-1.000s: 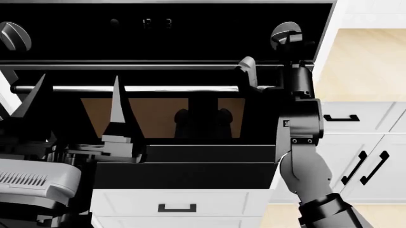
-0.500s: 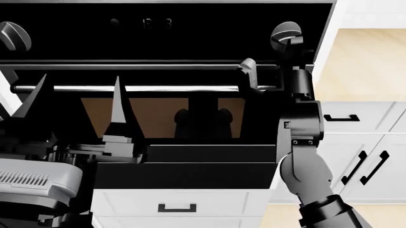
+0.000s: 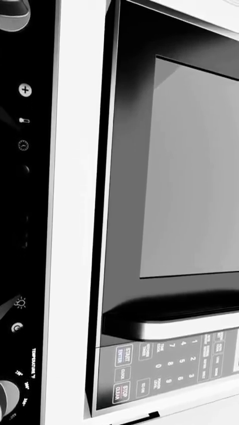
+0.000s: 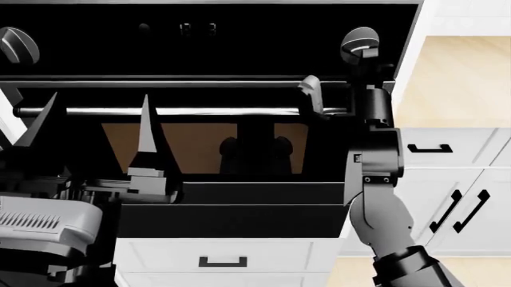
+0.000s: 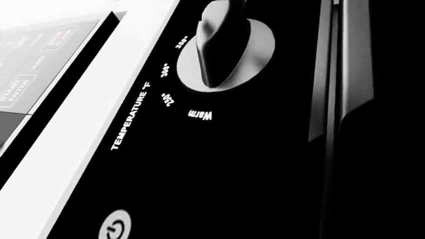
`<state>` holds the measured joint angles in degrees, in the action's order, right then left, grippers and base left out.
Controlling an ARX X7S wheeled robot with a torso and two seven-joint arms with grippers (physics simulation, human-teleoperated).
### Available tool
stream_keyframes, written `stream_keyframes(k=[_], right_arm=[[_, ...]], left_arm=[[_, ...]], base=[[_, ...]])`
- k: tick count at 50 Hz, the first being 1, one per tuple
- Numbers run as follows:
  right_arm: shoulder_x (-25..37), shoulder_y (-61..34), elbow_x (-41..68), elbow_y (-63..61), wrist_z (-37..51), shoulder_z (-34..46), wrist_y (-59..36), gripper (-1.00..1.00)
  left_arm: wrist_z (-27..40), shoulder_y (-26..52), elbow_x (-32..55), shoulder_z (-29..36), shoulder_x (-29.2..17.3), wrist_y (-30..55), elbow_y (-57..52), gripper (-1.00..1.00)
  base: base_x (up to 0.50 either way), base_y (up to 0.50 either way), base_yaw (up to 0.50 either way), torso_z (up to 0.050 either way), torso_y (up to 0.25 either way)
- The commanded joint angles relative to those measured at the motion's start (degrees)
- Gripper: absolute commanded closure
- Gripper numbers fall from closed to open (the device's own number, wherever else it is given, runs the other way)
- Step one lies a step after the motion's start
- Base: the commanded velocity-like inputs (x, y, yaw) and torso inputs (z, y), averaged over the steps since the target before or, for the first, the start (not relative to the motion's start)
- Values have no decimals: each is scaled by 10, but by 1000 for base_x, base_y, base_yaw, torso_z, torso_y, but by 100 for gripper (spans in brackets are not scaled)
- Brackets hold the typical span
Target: Preheat the oven by turning the temperature knob.
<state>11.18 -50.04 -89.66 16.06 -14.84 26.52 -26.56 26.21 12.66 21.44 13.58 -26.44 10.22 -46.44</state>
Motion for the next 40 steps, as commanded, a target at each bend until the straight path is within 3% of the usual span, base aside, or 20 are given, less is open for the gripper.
stream_keyframes(k=[1,21,40], right_arm=[[7,-31,14,9,2,19,5,100],[0,-60,21,57,24,23,9,100],[-5,-54,57,26,25,-1,-2,100]], left_arm=[[1,1,0,1,-1,-2,4,-100],[2,7,9,-4,-2,-4,18,-100],[5,7,9,-2,-4,-4,17,-100]], base=[[11,0,5,0,0],[15,0,6,3,0],[22,-1,9,4,0]])
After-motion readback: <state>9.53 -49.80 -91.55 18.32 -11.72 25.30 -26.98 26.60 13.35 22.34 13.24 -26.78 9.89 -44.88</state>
